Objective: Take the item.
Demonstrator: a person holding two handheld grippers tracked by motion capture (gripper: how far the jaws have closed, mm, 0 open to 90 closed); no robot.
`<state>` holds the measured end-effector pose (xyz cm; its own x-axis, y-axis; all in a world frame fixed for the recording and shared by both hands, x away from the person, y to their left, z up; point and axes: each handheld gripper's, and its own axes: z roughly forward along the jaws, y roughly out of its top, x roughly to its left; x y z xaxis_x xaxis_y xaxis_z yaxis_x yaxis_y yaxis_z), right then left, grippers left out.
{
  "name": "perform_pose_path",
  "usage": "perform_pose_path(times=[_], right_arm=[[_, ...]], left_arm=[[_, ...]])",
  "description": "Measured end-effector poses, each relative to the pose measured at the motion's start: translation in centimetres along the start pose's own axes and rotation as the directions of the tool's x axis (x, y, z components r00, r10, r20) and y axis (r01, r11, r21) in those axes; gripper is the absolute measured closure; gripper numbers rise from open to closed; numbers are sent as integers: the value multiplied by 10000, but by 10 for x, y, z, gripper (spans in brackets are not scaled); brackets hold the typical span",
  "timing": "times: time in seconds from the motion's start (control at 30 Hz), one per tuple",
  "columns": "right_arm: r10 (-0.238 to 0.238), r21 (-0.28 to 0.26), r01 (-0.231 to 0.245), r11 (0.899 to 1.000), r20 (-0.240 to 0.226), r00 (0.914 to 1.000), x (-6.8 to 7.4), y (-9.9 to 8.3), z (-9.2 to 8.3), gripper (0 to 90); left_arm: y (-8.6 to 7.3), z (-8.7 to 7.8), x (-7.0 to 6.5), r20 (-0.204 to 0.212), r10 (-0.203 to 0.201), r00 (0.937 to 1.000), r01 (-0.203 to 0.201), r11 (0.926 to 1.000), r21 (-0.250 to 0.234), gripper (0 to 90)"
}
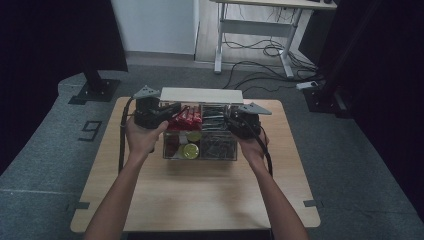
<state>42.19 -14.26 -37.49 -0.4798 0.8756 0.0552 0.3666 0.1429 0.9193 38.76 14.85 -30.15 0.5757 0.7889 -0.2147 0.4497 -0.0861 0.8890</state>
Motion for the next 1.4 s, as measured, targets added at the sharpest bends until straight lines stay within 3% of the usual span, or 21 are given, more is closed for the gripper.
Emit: perform_pose_path(times=[0.23,0.4,0.67,1.17,1.4], right_arm=[[-261,326,252,9992,269,9993,2,-2,3,726],[-240,435,230,9988,236,9994,3,-2,2,850],[-222,-213,228,9995,257,9994,1,-1,-12,880],[-333,-1207,297,9922,-278,9991,1,0,-46,888],[-391,-1425,306,9893,-575,9976,3,2,-57,890]], left_arm=[[0,0,0,20,-14,10000,14,10000,-18,900],[0,0,0,18,-21,10000,21,10000,-25,900],[-1,0,1,31,-19,10000,19,10000,-35,900],[-1,0,0,37,-25,10000,26,10000,-52,900],[-1,0,0,46,-35,10000,35,10000,-34,900]])
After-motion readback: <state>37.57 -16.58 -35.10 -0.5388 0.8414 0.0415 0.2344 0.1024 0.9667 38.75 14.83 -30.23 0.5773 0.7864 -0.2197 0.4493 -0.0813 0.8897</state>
